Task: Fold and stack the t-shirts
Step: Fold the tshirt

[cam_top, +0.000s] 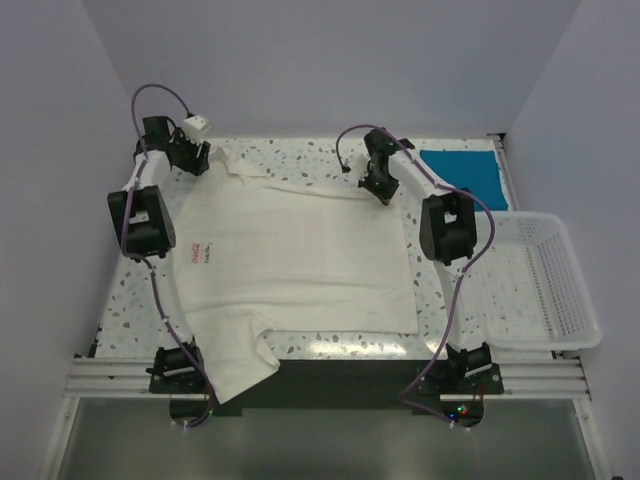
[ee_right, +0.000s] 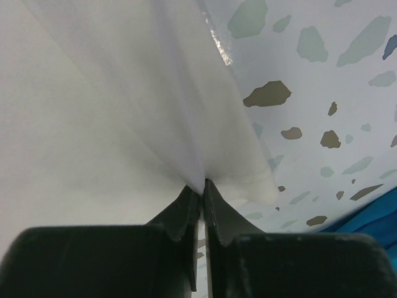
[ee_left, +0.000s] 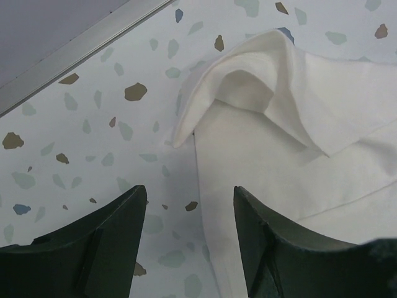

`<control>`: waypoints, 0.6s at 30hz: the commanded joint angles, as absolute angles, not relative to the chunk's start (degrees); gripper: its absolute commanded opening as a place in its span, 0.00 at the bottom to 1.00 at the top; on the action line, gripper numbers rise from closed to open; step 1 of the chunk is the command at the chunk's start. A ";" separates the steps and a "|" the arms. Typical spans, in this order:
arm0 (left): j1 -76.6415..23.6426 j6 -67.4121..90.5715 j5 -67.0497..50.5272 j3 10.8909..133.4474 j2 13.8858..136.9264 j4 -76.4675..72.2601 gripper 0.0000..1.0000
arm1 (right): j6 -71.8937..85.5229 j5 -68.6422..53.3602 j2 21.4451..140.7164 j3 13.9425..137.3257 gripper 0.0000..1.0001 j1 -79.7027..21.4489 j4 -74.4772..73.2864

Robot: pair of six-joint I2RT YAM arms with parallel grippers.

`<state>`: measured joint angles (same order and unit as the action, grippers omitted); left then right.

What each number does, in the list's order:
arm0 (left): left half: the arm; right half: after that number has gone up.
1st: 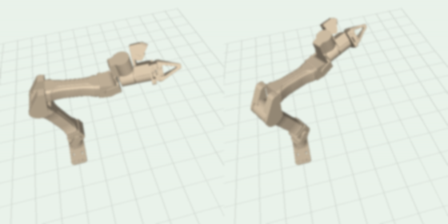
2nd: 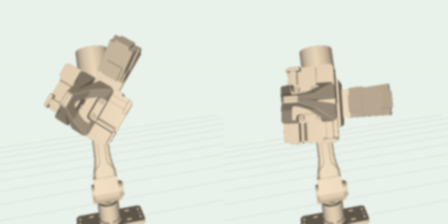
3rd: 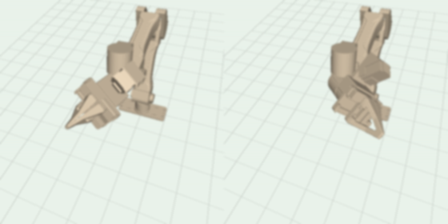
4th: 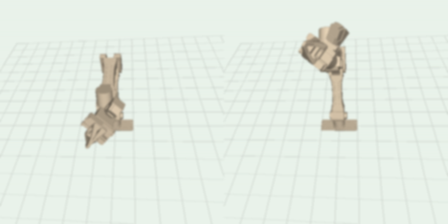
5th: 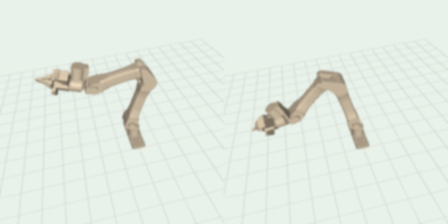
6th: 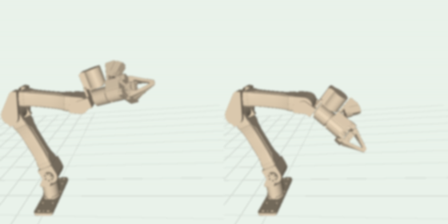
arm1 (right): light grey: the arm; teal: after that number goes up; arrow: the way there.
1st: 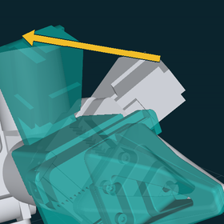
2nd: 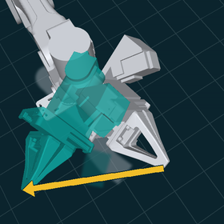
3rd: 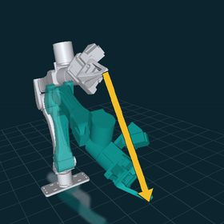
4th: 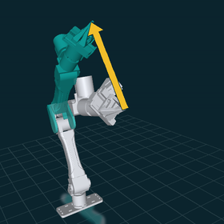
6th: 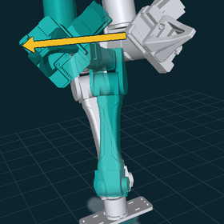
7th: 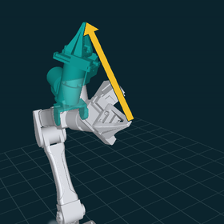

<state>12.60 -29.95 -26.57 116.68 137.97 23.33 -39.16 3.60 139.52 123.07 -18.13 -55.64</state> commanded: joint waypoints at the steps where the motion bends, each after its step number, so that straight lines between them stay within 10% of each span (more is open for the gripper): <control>1: 11.96 -35.24 -29.45 119.35 139.39 17.50 0.63 | -39.90 5.36 136.76 124.54 0.01 -18.46 -54.84; 13: 9.49 -38.15 -26.89 126.20 147.12 11.69 0.56 | -39.81 6.77 137.64 127.26 0.00 -18.46 -54.84; 18: 9.23 -38.41 -27.42 126.74 148.09 9.58 0.36 | -39.90 7.38 137.55 127.62 0.00 -18.46 -54.58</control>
